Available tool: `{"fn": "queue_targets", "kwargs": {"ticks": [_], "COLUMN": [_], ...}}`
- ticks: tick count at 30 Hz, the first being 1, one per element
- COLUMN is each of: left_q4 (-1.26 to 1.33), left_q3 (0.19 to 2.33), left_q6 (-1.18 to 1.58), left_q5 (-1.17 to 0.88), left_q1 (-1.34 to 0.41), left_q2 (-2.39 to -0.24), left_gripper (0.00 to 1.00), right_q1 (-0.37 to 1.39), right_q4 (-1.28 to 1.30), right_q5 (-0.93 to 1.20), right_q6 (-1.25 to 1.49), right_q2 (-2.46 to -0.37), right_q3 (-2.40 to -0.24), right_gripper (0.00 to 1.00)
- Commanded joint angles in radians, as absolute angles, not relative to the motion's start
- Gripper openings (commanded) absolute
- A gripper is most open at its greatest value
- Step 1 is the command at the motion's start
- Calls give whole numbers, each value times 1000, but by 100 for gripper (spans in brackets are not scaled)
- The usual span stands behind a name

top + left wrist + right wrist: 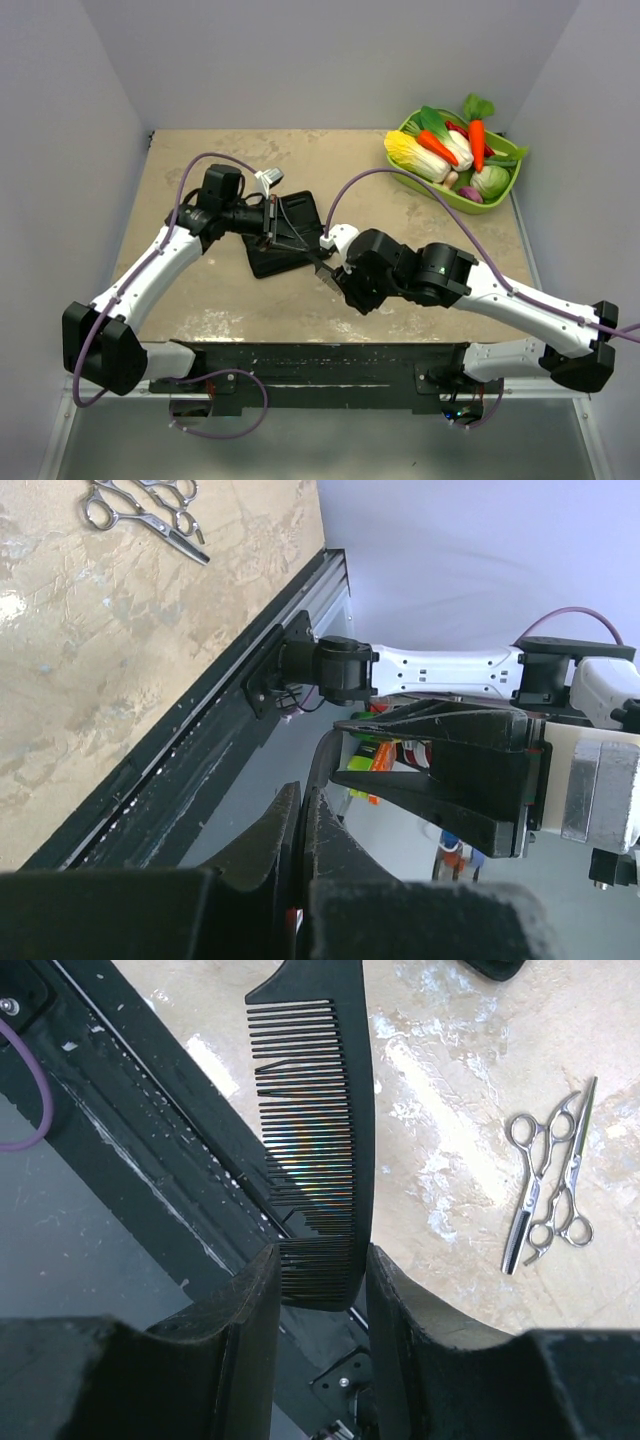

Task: Sort the hair-cutting tools
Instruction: Pick up the comb at the center of the board.

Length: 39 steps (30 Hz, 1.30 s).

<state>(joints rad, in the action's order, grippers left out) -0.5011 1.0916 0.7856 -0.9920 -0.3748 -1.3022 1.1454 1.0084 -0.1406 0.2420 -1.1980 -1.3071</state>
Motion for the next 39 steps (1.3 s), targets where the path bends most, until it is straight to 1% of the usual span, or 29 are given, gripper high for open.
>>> {"fn": "queue_targets", "kwargs": {"ticks": [1,2,3,4,6,7,8,11,13,15,16,17,18,19,20,21,23,26,27,29,30,31,32,33,35,39], "left_q4": [-502,-505,-506,-503,-508,-511,-497,-372,-268,-200,-131,-99,-63,22,67,115,230,365,435,515,585,612,642,673,683,669], "left_q3": [1111,1120,1123,1134,1156,1176,1178,1141,1112,1097,1085,1077,1068,1040,1020,999,939,856,815,775,744,730,717,698,690,683], "left_q6": [776,773,772,769,743,733,730,777,807,848,860,877,882,891,923,945,1003,1090,1112,1188,1212,1235,1271,1285,1298,1292], "left_q5": [-979,-967,-954,-915,-843,-765,-740,-700,-690,-687,-689,-681,-675,-664,-660,-655,-647,-647,-649,-658,-672,-676,-681,-686,-689,-696], "left_q1": [-380,-382,-383,-383,-390,-397,-402,-405,-405,-403,-405,-405,-405,-403,-402,-402,-399,-387,-376,-364,-353,-348,-345,-341,-339,-324], "left_q2": [-1281,-1284,-1284,-1281,-1272,-1264,-1258,-1233,-1226,-1226,-1227,-1227,-1223,-1213,-1207,-1201,-1186,-1170,-1161,-1157,-1160,-1160,-1158,-1155,-1149,-1129], "left_gripper": [0,0,0,0,0,0,0,0,0,0,0,0,0,0,0,0,0,0,0,0,0,0,0,0,0,0], "right_q1": [1147,1147,1147,1149,1128,1105,1030,880,824,734,695,613,573,533,452,413,336,293,288,275,270,259,250,242,227,225], "right_q4": [992,991,980,971,939,925,910,761,642,530,493,451,364,320,275,202,144,77,5,-104,-241,-327,-456,-507,-577,-604], "right_q5": [-191,-218,-241,-323,-374,-370,-347,-223,-175,-80,-37,-3,71,102,132,196,238,317,339,451,497,574,607,629,687,709], "right_q6": [239,268,291,314,388,405,431,484,524,551,586,604,629,679,710,742,811,856,873,954,992,1074,1109,1133,1170,1154], "right_q2": [-1170,-1161,-1154,-1146,-1134,-1137,-1140,-1134,-1127,-1123,-1106,-1094,-1074,-1031,-1002,-977,-901,-829,-809,-781,-775,-773,-779,-784,-798,-818], "right_q3": [-1348,-1348,-1347,-1347,-1339,-1332,-1315,-1251,-1232,-1203,-1187,-1143,-1114,-1080,-1009,-971,-884,-801,-770,-672,-634,-555,-526,-500,-460,-462], "right_gripper": [43,59,66,69,74,74,74,73,73,73,73,73,73,72,72,71,70,70,70,70,69,70,69,67,66,66]}}
